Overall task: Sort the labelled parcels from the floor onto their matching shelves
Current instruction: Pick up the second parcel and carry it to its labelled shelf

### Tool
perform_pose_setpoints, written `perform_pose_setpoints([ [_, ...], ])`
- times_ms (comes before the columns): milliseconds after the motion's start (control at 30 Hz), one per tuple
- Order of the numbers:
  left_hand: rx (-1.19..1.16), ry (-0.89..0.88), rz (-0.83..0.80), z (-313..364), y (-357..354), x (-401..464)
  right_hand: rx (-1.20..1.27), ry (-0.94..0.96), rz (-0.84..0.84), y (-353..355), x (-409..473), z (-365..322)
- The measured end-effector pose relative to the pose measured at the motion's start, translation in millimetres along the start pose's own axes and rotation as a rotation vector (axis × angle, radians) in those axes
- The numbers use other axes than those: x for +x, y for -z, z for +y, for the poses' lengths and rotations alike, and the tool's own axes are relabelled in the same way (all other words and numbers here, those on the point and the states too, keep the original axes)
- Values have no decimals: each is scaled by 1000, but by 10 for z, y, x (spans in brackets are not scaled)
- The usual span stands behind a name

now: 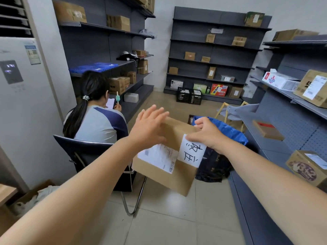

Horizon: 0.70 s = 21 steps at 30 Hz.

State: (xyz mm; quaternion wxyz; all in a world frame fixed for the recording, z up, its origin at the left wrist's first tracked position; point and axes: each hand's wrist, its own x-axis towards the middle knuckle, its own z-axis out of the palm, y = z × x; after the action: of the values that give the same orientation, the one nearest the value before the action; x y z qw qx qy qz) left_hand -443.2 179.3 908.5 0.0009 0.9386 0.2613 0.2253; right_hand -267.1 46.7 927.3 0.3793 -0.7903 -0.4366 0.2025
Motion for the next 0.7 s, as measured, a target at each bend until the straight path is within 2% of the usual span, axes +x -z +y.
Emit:
perform_pose_setpoints([
  [100, 33, -100, -225, 5, -15, 57, -327, 110, -102, -4, -4, -137],
  [200, -28, -42, -420, -49, -85, 11, -533, 162, -213, 48, -17, -252],
  [267, -135, 21, -477, -58, -122, -57, -598, 182, -257, 98, -6, -294],
  [367, -295, 76, -443, -51, -171, -149, -629, 220, -291, 128, 5, -313],
  [433, -370, 124, -417, -66, -199, -193, -578, 259, -241, 131, 18, -314],
  [533, -483, 227, -409, -135, -241, -259, -422, 291, -79, 137, 49, -318],
  [700, -739, 437, -363, -372, -315, -387, -240, 194, 157, 65, 102, -104],
])
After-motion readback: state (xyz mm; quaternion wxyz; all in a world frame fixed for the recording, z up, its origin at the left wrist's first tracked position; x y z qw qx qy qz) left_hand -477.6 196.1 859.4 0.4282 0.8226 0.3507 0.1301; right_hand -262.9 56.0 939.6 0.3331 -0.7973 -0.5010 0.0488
